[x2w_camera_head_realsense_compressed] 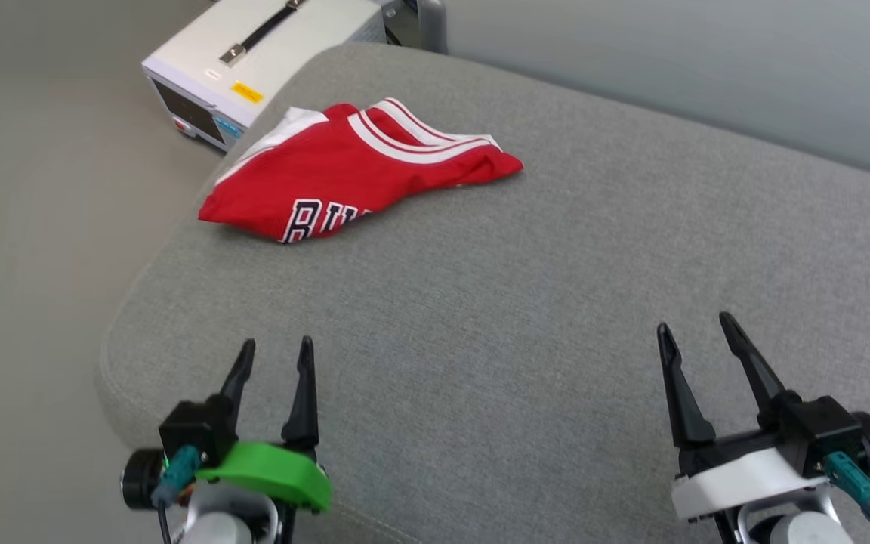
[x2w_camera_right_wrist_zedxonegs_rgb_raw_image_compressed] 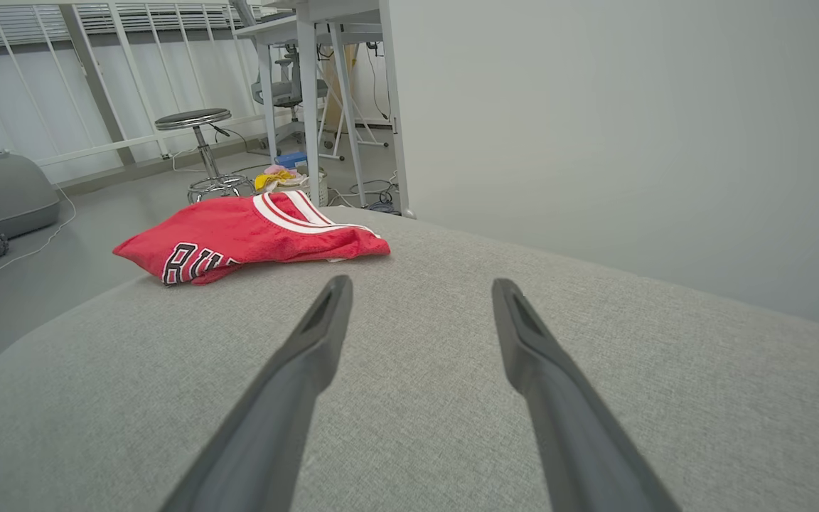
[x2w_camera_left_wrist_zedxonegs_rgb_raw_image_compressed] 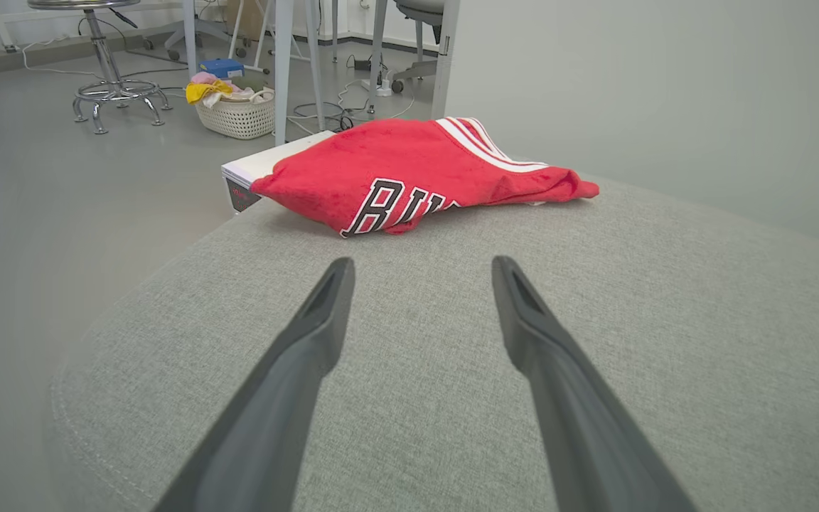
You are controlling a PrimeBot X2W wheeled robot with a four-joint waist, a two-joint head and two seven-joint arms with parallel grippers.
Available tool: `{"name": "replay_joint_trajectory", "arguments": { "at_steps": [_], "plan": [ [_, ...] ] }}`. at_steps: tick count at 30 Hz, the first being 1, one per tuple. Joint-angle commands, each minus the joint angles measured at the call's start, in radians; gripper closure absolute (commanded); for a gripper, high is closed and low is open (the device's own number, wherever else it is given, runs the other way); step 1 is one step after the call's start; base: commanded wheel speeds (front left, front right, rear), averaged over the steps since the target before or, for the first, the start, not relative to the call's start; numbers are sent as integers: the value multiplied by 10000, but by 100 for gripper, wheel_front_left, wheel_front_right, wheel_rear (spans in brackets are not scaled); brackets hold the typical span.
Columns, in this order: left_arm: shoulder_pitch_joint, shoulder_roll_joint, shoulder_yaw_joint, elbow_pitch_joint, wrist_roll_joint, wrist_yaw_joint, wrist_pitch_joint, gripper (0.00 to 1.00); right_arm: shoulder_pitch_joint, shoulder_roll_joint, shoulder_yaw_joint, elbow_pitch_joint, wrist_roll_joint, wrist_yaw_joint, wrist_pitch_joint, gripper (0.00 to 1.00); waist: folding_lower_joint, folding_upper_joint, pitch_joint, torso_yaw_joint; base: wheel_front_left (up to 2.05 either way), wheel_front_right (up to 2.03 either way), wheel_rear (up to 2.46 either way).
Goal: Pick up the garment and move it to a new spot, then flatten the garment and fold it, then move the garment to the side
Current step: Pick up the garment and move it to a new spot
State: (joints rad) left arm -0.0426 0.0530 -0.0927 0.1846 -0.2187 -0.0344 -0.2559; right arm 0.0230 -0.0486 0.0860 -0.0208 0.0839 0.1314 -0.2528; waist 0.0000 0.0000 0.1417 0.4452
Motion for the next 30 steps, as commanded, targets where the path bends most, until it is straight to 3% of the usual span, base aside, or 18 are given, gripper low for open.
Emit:
{"name": "replay_joint_trajectory", "arguments": {
  "at_steps": [1, 6, 13, 22, 30],
  "plan": [
    [-506, -3, 133, 102, 102, -133, -59, 0, -268, -16, 59, -165, -136, -7, -90, 0, 0, 0, 775, -425, 0, 0, 0],
    [-2230, 644, 344, 1303, 98, -553, 57, 0, -844, -224, 296, -735, -443, -7, -90, 0, 0, 0, 2060, -1042, 0, 0, 0],
    [-5247, 2084, 405, 2550, -515, -890, 1576, 0, -1564, -457, 331, -1350, -581, -7, -90, 0, 0, 0, 3519, -1967, 0, 0, 0],
    [-7772, 3971, -879, 4026, -2093, -959, 4615, 0, -2063, -638, 484, -1586, -658, -7, -90, 0, 0, 0, 4742, -2947, 0, 0, 0],
    [-8396, 5040, -2011, 4966, -3672, -961, 6512, 0, -2156, -506, 621, -1657, -670, -7, -90, 0, 0, 0, 5112, -3481, 0, 0, 0]
  ]
}}
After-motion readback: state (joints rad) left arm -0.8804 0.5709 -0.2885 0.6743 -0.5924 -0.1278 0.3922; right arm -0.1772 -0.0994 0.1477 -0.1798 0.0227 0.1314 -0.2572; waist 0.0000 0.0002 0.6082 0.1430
